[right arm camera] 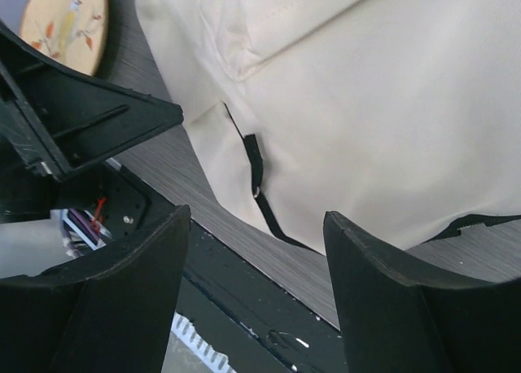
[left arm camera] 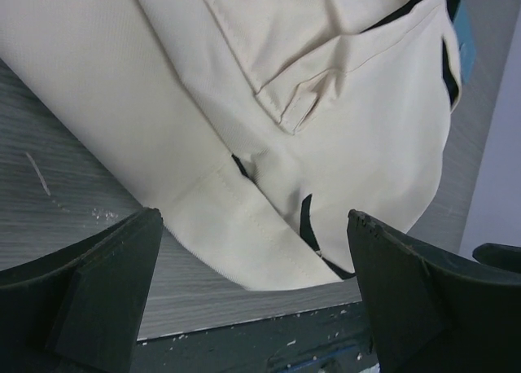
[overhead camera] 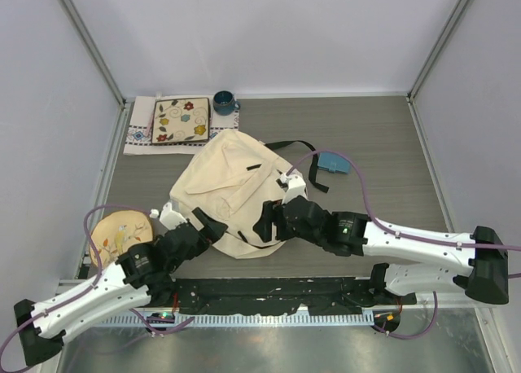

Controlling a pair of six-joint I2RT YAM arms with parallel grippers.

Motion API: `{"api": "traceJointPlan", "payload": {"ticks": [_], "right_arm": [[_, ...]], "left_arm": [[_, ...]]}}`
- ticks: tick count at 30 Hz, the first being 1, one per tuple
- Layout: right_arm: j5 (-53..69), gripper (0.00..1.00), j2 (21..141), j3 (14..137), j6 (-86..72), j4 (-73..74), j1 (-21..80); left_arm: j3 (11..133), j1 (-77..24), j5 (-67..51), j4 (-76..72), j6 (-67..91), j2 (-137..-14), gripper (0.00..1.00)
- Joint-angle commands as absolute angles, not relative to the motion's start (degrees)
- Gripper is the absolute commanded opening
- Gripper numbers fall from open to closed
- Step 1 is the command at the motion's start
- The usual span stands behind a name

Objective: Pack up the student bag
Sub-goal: Zip the student bag at the center of the board.

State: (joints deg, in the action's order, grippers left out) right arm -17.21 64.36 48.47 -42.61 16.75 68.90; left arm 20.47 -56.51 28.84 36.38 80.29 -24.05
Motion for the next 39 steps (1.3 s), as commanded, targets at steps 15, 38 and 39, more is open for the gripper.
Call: {"api": "traceJointPlan", "payload": {"ticks": [15,38,39], "right_arm": [[-13.7,0.66,78.5,55.6,-42.7,14.7,69.2],[-19.2,0.59,90.4,61.7,-43.3,17.8,70.7],[-19.2,0.59,90.3,61.8,-43.1,17.6,70.8]], "left_arm": [[16.6,-56.6,27.2,28.4,82.7,-34.3,1.0],[9.1,-56.6,33.8,20.1,84.6,-25.0,0.35],[9.0,-56.6,33.6,20.0,84.7,-25.0,0.33]]}}
